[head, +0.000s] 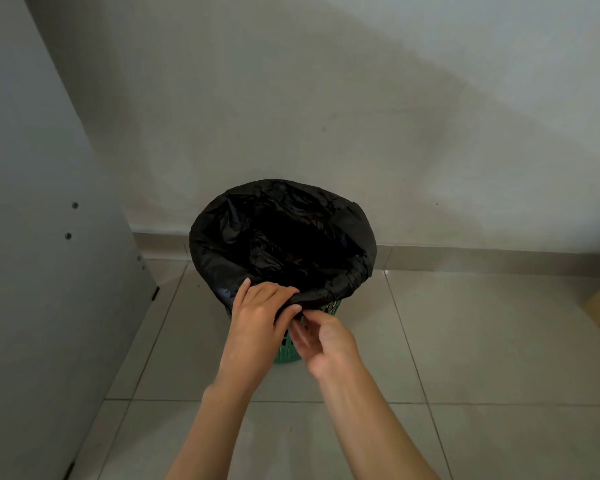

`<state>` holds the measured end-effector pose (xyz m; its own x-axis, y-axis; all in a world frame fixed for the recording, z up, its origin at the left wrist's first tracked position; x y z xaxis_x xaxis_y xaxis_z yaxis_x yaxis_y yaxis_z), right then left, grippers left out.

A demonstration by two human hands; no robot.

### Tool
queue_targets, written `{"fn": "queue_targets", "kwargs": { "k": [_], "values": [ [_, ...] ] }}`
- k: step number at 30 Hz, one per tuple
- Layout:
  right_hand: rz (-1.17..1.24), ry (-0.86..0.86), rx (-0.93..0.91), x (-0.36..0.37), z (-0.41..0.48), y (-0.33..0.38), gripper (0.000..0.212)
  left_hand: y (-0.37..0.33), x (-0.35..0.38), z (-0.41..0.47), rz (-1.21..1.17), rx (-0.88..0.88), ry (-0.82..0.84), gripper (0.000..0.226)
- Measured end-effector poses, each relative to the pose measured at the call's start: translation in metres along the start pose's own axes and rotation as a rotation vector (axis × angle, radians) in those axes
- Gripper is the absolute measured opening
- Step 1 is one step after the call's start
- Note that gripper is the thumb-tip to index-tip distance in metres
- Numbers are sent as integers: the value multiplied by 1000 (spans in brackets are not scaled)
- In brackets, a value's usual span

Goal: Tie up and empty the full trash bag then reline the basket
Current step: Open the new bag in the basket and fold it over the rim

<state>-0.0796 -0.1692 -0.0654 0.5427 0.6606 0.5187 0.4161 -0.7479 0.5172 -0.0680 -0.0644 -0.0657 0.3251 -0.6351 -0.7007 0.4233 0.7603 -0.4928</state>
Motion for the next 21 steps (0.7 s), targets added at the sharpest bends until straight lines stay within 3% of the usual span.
{"fn": "queue_targets", "kwargs": {
  "k": [3, 13, 18, 21],
  "values": [
    [-37, 22, 70, 1, 0, -1, 3, 0, 0, 0, -24, -13, -3, 39],
    [-72, 112, 13, -7, 1, 4, 10, -2, -6, -2, -27, -1, 50, 42],
    [-131, 14, -81, -13, 6, 12, 8, 3, -15, -7, 117, -30, 39, 43],
    [-123, -127, -244, -25, 11, 21, 22, 7, -15, -7, 95, -79, 43, 44]
  ]
}}
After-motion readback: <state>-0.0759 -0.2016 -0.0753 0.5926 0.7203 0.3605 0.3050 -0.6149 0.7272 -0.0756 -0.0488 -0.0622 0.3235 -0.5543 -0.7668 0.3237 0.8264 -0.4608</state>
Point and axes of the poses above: each hand's wrist, its own z-axis towards the middle knuckle, its own x-axis out of the palm, y = z × x, the point moved 2 cm from there along z, towards the middle knuckle, and after that the axes turned 3 degrees about -z, right-handed, at the moved point
